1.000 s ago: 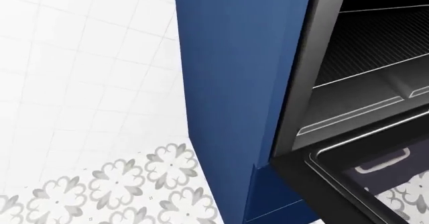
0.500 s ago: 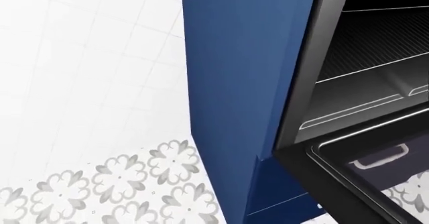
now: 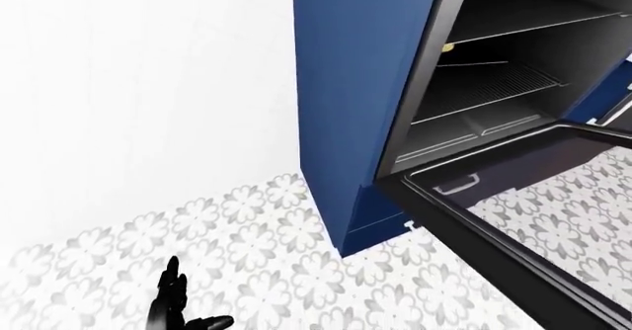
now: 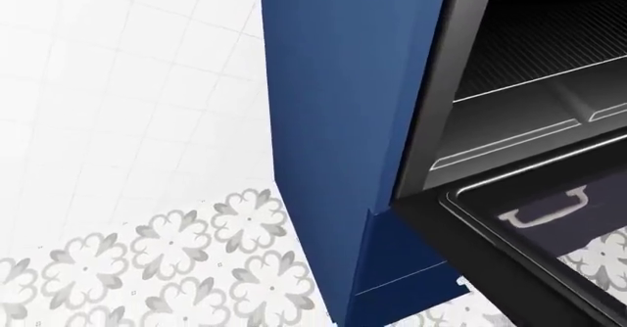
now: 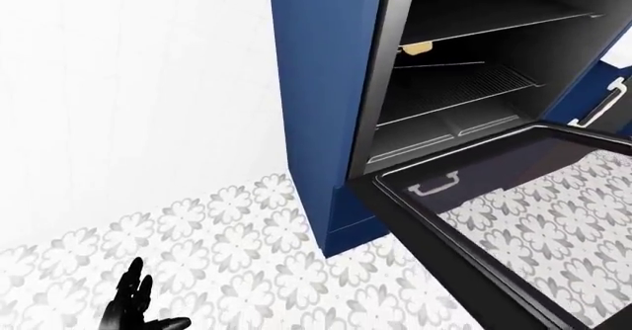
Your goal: Close the oven door.
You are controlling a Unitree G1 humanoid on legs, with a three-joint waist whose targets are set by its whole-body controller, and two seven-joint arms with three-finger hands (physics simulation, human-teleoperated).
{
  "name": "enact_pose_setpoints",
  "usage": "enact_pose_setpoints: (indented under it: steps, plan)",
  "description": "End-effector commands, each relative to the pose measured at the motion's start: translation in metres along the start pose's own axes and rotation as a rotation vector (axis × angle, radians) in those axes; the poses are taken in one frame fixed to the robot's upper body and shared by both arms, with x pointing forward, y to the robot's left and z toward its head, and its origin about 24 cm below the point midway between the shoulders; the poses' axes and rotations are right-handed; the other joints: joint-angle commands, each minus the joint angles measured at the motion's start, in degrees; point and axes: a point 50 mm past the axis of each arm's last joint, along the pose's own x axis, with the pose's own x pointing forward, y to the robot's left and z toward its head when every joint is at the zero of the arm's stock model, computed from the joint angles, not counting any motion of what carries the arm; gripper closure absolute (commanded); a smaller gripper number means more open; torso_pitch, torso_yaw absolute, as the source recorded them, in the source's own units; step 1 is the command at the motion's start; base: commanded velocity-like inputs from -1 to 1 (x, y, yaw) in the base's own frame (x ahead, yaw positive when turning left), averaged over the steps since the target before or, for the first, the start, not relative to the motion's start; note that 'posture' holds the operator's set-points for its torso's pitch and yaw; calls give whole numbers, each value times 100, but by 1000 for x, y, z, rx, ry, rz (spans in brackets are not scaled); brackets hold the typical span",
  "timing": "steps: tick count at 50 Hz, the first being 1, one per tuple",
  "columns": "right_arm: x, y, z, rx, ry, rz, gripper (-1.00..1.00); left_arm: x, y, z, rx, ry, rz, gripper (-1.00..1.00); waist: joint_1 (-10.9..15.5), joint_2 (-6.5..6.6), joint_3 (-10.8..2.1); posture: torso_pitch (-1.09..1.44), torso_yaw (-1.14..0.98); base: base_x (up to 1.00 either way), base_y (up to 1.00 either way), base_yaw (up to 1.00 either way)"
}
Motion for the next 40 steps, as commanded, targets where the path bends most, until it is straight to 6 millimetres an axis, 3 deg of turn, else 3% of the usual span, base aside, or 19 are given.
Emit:
enact_pose_setpoints:
  steps: [1, 11, 13, 14, 23, 40]
  plan:
    - [12, 20, 14, 0, -59, 82, -100, 6, 4, 12, 14, -63, 10, -100, 2, -42, -71, 0, 0, 0, 0, 0]
    - [18, 51, 23, -4, -76, 163, -100, 6, 4, 12, 13, -63, 8, -100, 30, -62, -108, 0, 0, 0, 0, 0]
    - [20, 61, 17, -30, -52, 187, -100, 6, 3, 12, 13, -63, 7, -100, 29, -61, -112, 0, 0, 0, 0, 0]
    - [28, 87, -11, -50, 64, 290, -100, 6, 3, 12, 11, -63, 8, -100, 25, -59, -114, 0, 0, 0, 0, 0]
    - [30, 122, -32, -24, 131, 368, -100, 5, 3, 11, 10, -61, 8, -100, -11, -39, -169, 0, 0, 0, 0, 0]
    - [15, 183, -23, -5, 130, 481, -100, 4, 4, 10, 11, -59, 9, -100, 49, -47, -127, 0, 0, 0, 0, 0]
